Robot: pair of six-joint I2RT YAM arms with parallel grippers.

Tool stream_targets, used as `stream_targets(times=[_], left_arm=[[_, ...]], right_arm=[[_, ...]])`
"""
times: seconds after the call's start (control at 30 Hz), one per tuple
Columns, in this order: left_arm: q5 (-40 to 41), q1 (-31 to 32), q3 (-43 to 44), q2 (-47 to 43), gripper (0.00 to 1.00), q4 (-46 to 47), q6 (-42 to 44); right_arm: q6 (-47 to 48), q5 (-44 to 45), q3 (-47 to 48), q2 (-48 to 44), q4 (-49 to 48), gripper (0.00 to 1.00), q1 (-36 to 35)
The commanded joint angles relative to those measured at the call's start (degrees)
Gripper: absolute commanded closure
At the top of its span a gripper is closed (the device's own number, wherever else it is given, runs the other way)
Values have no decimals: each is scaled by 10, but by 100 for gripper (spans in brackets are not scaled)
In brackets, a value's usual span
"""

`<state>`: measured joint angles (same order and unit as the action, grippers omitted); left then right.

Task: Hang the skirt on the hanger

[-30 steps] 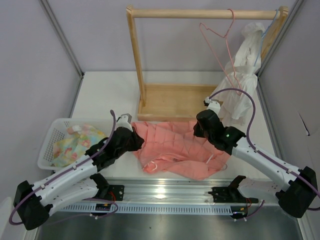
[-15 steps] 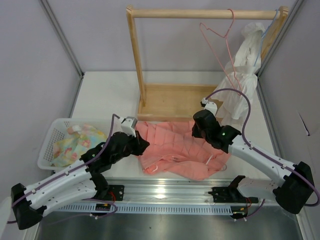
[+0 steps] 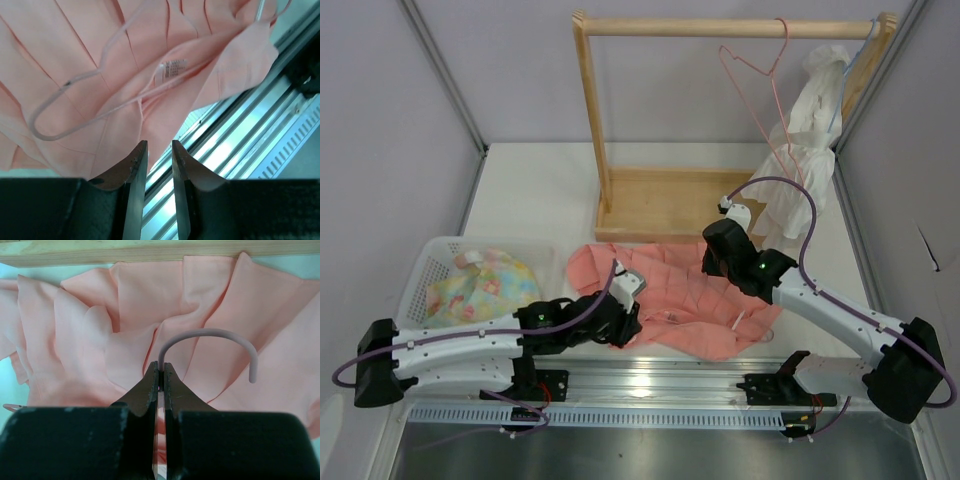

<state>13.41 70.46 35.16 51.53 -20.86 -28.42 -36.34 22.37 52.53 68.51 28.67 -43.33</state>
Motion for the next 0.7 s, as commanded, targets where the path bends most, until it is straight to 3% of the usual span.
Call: stream_targets(times=[0.0,0.27,0.47,0.67], left_arm=[[14,27,30,22,69,-24,19],[-1,51,30,105,74,-44,13],[21,52,31,136,62,-46,5],[71,52,33,147,57,-53,-3]], right_arm=[[9,6,23,2,-8,100,0],[7,8,21,0,-8,100,-1],[7,8,20,0,-7,100,-1],[7,7,20,-4,-6,100,-1]])
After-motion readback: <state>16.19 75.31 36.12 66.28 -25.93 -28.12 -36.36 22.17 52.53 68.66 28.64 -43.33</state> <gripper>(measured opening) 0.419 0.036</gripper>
